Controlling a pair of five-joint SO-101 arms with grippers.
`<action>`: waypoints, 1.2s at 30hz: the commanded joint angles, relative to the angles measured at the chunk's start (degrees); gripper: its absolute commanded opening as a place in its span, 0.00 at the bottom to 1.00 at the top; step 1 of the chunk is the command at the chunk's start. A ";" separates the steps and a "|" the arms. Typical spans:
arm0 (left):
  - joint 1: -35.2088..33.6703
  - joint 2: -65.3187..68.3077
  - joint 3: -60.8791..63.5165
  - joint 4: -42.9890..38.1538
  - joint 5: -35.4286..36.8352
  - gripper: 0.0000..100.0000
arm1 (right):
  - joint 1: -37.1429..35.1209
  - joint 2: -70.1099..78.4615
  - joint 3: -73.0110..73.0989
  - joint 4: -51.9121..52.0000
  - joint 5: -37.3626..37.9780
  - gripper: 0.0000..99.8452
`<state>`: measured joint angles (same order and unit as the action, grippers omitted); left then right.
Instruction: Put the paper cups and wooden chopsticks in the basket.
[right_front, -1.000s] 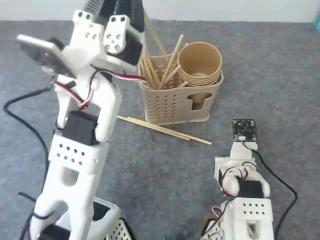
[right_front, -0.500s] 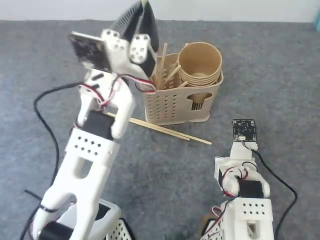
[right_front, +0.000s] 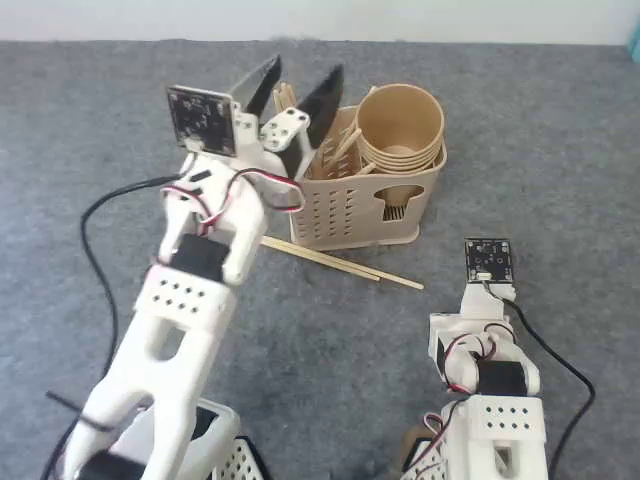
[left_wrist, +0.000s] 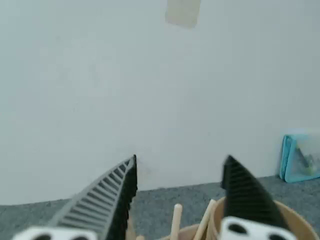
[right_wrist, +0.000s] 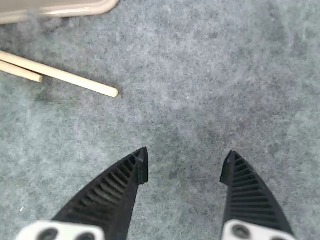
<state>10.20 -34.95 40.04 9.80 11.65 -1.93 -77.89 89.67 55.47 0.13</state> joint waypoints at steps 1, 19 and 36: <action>-3.08 -10.02 -5.67 15.82 0.35 0.43 | 0.92 -1.10 -0.97 -0.13 0.79 0.25; -29.63 -49.67 26.07 51.25 0.35 0.39 | -3.38 -1.10 -8.26 7.78 32.97 0.25; -30.59 -49.23 35.47 43.78 4.22 0.39 | -22.46 19.30 -21.36 -4.35 20.66 0.25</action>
<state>-19.96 -83.65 76.09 55.08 14.99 -23.38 -67.96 75.43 53.54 23.96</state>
